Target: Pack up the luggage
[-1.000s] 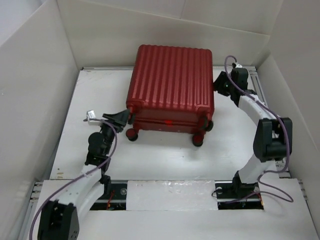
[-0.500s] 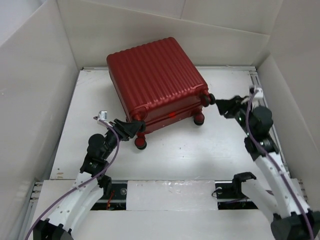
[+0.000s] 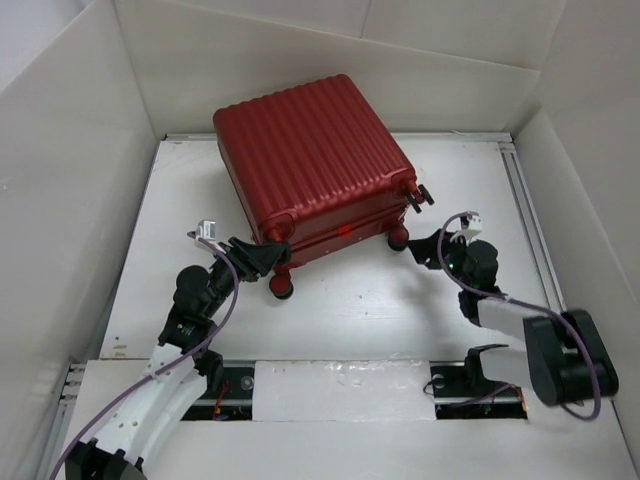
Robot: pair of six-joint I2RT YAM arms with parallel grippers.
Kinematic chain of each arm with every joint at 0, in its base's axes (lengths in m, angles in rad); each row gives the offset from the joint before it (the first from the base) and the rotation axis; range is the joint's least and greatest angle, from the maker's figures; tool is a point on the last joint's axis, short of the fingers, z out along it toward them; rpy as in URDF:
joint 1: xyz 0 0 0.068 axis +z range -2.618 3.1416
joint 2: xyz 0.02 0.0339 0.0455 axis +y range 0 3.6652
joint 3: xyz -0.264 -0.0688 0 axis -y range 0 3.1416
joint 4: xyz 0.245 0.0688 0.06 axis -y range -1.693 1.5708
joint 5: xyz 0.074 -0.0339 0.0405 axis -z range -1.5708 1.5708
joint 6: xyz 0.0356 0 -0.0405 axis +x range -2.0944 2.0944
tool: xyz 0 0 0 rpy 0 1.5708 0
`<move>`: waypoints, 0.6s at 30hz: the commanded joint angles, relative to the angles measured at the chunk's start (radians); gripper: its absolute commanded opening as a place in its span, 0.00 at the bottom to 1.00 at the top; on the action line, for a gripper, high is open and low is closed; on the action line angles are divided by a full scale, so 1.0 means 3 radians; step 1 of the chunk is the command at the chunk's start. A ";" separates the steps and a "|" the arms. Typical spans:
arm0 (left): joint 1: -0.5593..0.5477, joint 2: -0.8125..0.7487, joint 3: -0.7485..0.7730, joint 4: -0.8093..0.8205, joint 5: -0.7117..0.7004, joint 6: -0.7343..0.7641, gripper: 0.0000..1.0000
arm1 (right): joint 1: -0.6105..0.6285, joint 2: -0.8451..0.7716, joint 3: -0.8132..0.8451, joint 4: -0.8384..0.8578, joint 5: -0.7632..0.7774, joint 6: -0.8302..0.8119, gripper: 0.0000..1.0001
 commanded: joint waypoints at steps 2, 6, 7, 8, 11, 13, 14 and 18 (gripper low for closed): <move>-0.0030 -0.0093 0.0268 0.0202 0.0337 0.0018 0.00 | -0.0130 0.0751 0.0252 0.1970 -0.0549 0.0108 0.52; -0.0030 -0.0093 0.0269 0.0166 0.0399 0.0018 0.00 | -0.0273 0.1426 0.0481 0.2742 -0.0855 0.0317 0.54; -0.0030 -0.0093 0.0269 0.0166 0.0445 0.0018 0.00 | -0.0273 0.1670 0.0523 0.2865 -0.0928 0.0358 0.56; -0.0030 -0.0093 0.0269 0.0166 0.0445 0.0018 0.00 | -0.0303 0.1784 0.0564 0.3120 -0.0979 0.0445 0.56; -0.0030 -0.0093 0.0304 0.0130 0.0476 0.0048 0.00 | -0.0334 0.2096 0.0595 0.3510 -0.1062 0.0563 0.56; -0.0030 -0.0093 0.0304 0.0094 0.0476 0.0079 0.00 | -0.0426 0.2174 0.0646 0.3644 -0.1102 0.0609 0.57; -0.0030 -0.0063 0.0335 0.0094 0.0476 0.0079 0.00 | -0.0426 0.2174 0.0677 0.3644 -0.1103 0.0640 0.57; -0.0030 -0.0062 0.0365 0.0058 0.0476 0.0110 0.00 | -0.0396 0.2205 0.0759 0.3644 -0.1133 0.0640 0.57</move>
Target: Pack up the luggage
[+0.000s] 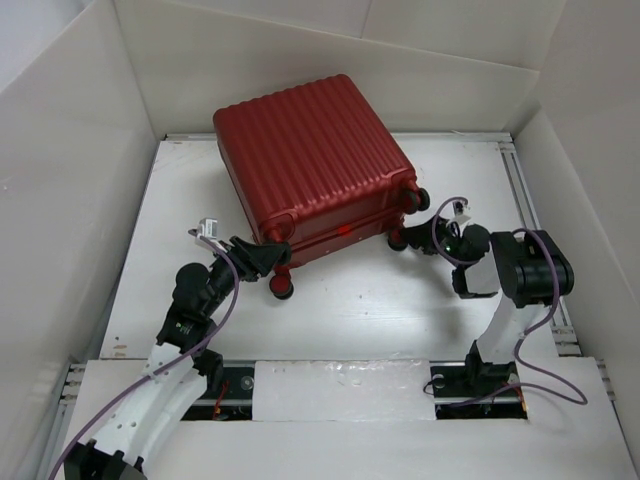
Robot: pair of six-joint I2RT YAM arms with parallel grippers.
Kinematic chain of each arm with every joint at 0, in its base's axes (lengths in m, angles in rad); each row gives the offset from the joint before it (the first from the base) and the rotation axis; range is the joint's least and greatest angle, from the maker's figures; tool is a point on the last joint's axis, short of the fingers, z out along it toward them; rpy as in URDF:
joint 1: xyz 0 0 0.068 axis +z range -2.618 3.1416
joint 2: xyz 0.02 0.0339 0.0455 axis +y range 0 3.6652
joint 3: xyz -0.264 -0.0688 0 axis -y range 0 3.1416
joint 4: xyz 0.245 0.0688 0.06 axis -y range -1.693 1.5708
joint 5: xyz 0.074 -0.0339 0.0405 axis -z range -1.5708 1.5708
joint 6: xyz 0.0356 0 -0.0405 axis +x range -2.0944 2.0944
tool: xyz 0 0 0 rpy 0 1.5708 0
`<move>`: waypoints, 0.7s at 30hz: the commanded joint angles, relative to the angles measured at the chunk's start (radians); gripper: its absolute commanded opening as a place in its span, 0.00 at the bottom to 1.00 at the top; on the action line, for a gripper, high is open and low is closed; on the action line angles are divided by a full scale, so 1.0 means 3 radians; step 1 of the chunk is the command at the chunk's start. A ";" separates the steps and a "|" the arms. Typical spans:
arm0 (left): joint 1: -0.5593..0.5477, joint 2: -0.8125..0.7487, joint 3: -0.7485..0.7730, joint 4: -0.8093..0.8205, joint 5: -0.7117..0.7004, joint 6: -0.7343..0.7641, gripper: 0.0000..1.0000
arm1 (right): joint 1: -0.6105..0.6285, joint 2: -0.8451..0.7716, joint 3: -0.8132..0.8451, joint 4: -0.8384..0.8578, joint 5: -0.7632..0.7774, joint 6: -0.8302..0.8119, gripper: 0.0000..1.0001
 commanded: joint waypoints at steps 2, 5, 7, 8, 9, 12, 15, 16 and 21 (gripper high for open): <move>-0.0032 -0.0069 0.0268 0.0233 0.0422 -0.0032 0.00 | -0.0036 -0.0107 0.0129 0.1894 -0.0125 0.0024 0.57; -0.0032 -0.0038 0.0268 0.0233 0.0422 -0.0001 0.00 | -0.0128 -0.0149 0.0190 0.1894 -0.0231 -0.0006 0.57; -0.0032 -0.0002 0.0299 0.0233 0.0422 -0.0001 0.00 | -0.0169 -0.0082 0.0292 0.1894 -0.0232 0.0024 0.57; -0.0032 -0.0002 0.0299 0.0233 0.0422 -0.0001 0.00 | -0.0199 -0.0082 0.0323 0.1894 -0.0278 0.0024 0.57; -0.0032 -0.0002 0.0299 0.0233 0.0422 -0.0001 0.00 | -0.0200 -0.0052 0.0384 0.1894 -0.0278 0.0024 0.57; -0.0032 0.0029 0.0299 0.0233 0.0422 -0.0001 0.00 | -0.0235 -0.0051 0.0436 0.1894 -0.0365 0.0055 0.57; -0.0032 0.0029 0.0299 0.0202 0.0422 -0.0001 0.00 | -0.0266 -0.0051 0.0584 0.1894 -0.0457 0.0105 0.57; -0.0032 0.0029 0.0299 0.0202 0.0422 0.0035 0.00 | -0.0266 -0.0051 0.0711 0.1864 -0.0563 0.0136 0.57; -0.0032 0.0029 0.0334 0.0171 0.0387 0.0035 0.00 | -0.0297 0.0163 0.0957 0.1894 -0.0855 0.0321 0.57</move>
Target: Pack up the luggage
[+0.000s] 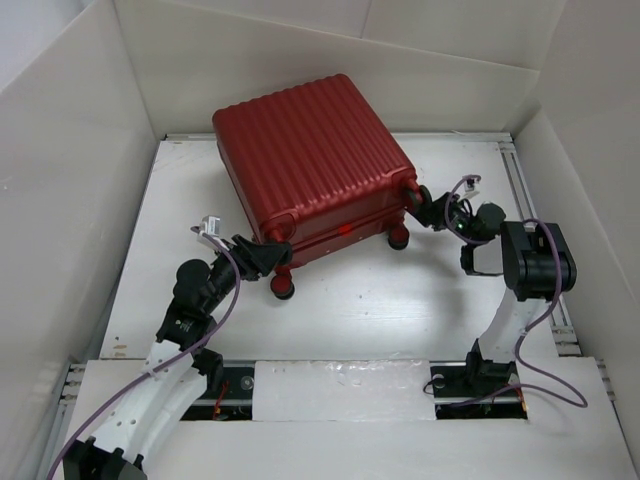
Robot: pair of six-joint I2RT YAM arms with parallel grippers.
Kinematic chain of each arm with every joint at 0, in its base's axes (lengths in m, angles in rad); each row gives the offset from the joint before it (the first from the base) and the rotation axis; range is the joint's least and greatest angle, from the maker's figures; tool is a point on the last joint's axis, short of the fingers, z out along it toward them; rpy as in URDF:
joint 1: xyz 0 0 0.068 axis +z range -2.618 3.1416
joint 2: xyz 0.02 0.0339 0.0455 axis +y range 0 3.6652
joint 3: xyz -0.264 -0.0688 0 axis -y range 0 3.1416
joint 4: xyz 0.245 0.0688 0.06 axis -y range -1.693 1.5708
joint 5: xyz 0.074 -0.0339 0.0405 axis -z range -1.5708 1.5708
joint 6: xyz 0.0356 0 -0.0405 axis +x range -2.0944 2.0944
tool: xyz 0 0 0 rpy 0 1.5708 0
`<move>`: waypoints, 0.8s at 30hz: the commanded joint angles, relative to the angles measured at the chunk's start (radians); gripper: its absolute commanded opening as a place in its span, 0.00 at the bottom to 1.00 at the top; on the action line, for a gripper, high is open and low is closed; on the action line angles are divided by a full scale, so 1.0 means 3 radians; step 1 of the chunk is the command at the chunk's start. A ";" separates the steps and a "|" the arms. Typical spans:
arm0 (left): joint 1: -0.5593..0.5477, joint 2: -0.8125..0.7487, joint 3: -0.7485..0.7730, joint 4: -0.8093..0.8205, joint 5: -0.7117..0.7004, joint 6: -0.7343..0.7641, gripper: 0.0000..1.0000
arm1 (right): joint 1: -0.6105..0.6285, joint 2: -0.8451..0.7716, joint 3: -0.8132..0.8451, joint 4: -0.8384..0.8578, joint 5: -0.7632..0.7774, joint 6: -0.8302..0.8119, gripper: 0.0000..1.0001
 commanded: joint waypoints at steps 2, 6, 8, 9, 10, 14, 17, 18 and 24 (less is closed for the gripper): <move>-0.0032 -0.0057 0.0234 0.0272 0.0290 -0.0039 0.00 | 0.0045 0.0032 0.0262 0.1839 -0.0267 0.0125 0.57; -0.0032 -0.0026 0.0234 0.0272 0.0290 -0.0039 0.00 | 0.0076 -0.0034 0.0339 0.1839 -0.0421 0.0156 0.57; -0.0032 -0.0026 0.0234 0.0272 0.0290 -0.0009 0.00 | 0.0076 -0.0116 0.0339 0.1839 -0.0456 0.0191 0.57; -0.0032 -0.0026 0.0234 0.0236 0.0290 -0.0008 0.00 | 0.0076 -0.0116 0.0410 0.1839 -0.0517 0.0191 0.57; -0.0032 -0.0026 0.0234 0.0236 0.0290 -0.0008 0.00 | 0.0076 -0.0116 0.0410 0.1839 -0.0559 0.0232 0.57; -0.0032 -0.0062 0.0234 0.0206 0.0259 -0.0008 0.00 | 0.0076 -0.0243 0.0293 0.1839 -0.0559 0.0232 0.57; -0.0032 -0.0062 0.0234 0.0205 0.0259 -0.0008 0.00 | 0.0036 -0.0320 0.0089 0.1839 -0.0523 0.0232 0.57; -0.0032 -0.0092 0.0234 0.0205 0.0259 0.0022 0.00 | 0.0005 -0.0361 0.0038 0.1839 -0.0523 0.0232 0.57; -0.0032 -0.0092 0.0234 0.0205 0.0259 0.0022 0.00 | -0.0031 -0.0392 -0.0091 0.1839 -0.0395 0.0232 0.58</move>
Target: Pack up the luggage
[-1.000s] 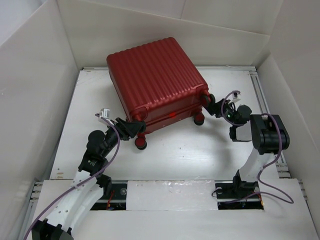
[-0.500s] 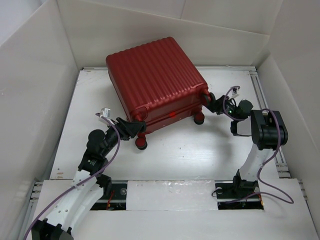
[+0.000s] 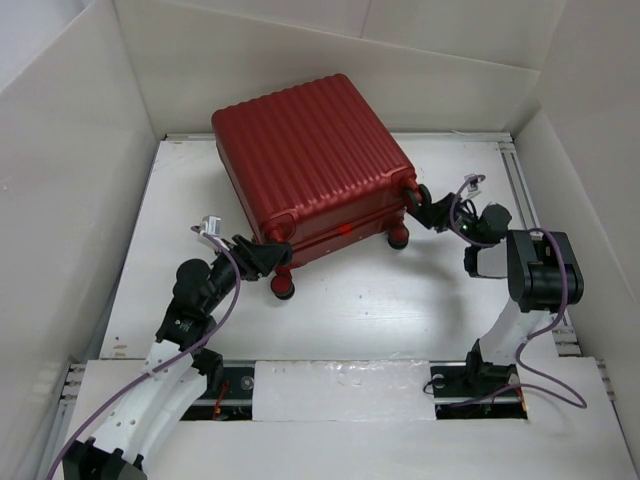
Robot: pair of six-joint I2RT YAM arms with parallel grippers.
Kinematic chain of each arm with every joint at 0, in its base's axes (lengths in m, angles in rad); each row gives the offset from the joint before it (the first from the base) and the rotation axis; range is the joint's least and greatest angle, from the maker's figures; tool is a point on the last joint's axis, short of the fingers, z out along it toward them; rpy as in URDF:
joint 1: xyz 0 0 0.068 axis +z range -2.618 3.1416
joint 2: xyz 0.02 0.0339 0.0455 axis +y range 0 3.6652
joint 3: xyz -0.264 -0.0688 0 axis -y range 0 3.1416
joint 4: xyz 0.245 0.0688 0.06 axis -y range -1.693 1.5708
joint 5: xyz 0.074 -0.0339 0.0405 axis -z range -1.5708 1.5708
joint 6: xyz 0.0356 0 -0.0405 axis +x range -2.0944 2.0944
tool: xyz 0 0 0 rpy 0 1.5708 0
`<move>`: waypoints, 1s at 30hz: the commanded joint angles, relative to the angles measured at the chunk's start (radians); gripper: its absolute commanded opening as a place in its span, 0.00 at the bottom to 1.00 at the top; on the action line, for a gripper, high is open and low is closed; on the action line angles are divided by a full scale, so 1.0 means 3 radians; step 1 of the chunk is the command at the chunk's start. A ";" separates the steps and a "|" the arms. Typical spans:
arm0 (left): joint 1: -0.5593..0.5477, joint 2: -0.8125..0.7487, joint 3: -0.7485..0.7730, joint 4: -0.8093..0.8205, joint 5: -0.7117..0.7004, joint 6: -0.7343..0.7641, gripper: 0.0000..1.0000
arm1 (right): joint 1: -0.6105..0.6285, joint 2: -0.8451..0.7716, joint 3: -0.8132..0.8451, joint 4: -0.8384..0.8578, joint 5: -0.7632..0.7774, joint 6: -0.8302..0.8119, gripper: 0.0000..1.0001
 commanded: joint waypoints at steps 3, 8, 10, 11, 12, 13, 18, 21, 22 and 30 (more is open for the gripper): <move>-0.0031 -0.0119 0.0216 0.0242 0.0252 -0.0028 0.00 | 0.0007 -0.0065 0.0092 0.1907 -0.0062 0.0059 0.60; -0.0031 -0.0119 0.0216 0.0211 0.0252 -0.0028 0.00 | -0.0024 0.0226 0.0435 0.1907 -0.0143 0.0268 0.60; -0.0031 -0.0119 0.0216 0.0211 0.0252 -0.0028 0.00 | -0.0024 0.0318 0.0604 0.1907 -0.0302 0.0340 0.58; -0.0031 -0.0119 0.0216 0.0211 0.0252 -0.0028 0.00 | -0.0024 0.0359 0.0634 0.1907 -0.0303 0.0341 0.57; -0.0031 -0.0119 0.0186 0.0211 0.0252 -0.0028 0.00 | 0.0012 0.0359 0.0635 0.1907 -0.0338 0.0341 0.55; -0.0031 -0.0119 0.0185 0.0211 0.0252 -0.0028 0.00 | 0.0053 0.0359 0.0675 0.1907 -0.0379 0.0341 0.52; -0.0031 -0.0089 0.0185 0.0242 0.0252 -0.0028 0.00 | 0.0114 0.0472 0.0768 0.1907 -0.0379 0.0376 0.50; -0.0031 -0.0089 0.0185 0.0242 0.0252 -0.0028 0.00 | 0.0114 0.0502 0.0665 0.1907 -0.0297 0.0341 0.50; -0.0031 -0.0089 0.0185 0.0242 0.0252 -0.0028 0.00 | 0.0114 0.0503 0.0620 0.1907 -0.0297 0.0341 0.50; -0.0031 -0.0088 0.0155 0.0273 0.0252 -0.0028 0.00 | 0.0145 0.0503 0.0364 0.1907 -0.0165 0.0187 0.50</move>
